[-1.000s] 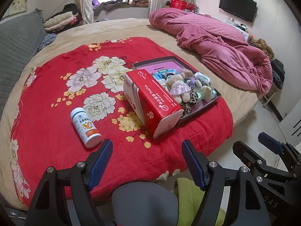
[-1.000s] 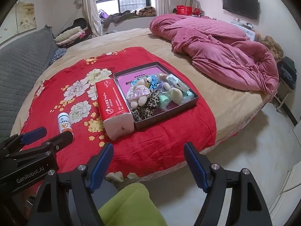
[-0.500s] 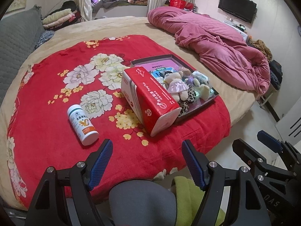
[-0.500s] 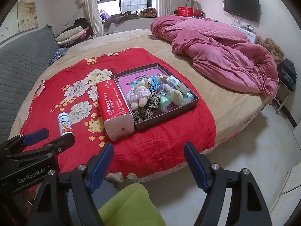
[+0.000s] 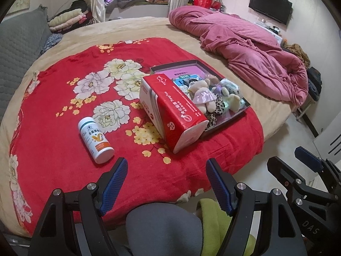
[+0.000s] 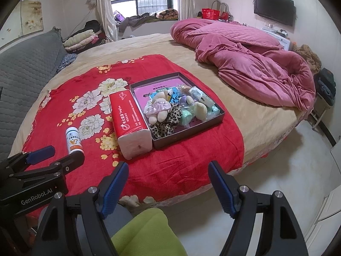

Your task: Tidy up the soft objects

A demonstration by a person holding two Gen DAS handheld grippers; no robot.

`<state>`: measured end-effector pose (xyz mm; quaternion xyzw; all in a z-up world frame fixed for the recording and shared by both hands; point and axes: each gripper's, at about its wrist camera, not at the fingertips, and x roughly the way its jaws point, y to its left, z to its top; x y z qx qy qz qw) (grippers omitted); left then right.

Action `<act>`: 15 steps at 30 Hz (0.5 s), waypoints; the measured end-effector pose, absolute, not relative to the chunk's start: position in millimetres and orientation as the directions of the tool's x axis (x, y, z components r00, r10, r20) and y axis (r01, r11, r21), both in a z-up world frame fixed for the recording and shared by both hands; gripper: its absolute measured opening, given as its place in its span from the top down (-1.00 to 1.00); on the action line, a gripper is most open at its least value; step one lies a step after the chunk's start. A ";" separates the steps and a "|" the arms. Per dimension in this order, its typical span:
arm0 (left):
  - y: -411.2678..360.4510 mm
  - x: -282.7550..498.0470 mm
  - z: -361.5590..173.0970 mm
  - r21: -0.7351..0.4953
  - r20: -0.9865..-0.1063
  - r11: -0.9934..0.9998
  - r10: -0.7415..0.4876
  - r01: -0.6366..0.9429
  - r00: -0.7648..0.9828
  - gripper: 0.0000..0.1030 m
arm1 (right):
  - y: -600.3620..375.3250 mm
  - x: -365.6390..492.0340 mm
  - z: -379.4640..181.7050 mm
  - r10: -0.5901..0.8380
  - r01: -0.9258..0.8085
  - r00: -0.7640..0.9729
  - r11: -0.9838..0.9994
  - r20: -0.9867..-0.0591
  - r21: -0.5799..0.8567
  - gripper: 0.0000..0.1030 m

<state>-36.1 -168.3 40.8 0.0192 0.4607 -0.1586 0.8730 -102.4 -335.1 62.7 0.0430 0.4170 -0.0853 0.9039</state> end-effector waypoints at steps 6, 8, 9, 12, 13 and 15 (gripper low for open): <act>-168.5 -36.0 40.8 -0.102 -0.814 0.951 -0.249 0.293 0.525 -0.49 | -335.8 -102.5 63.3 -0.119 0.193 0.636 0.981 -0.762 0.007 -0.48; -168.1 -36.0 39.8 -0.101 -0.816 0.952 -0.246 0.289 0.523 -0.49 | -335.8 -102.8 63.9 -0.118 0.191 0.638 0.982 -0.761 0.008 -0.48; -168.3 -36.1 39.5 -0.100 -0.818 0.953 -0.243 0.288 0.521 -0.49 | -335.8 -103.0 64.0 -0.120 0.192 0.637 0.981 -0.761 0.007 -0.48; -171.0 -36.1 38.7 -0.087 -0.822 0.951 -0.237 0.296 0.518 -0.49 | -335.6 -102.7 64.1 -0.120 0.191 0.638 0.982 -0.760 0.006 -0.48; -171.5 -36.0 38.8 -0.087 -0.823 0.950 -0.237 0.299 0.516 -0.49 | -335.7 -102.7 64.0 -0.117 0.190 0.636 0.982 -0.762 0.008 -0.48; -172.2 -36.2 39.3 -0.077 -0.822 0.952 -0.229 0.296 0.521 -0.49 | -336.1 -102.6 63.7 -0.118 0.190 0.635 0.982 -0.763 0.007 -0.48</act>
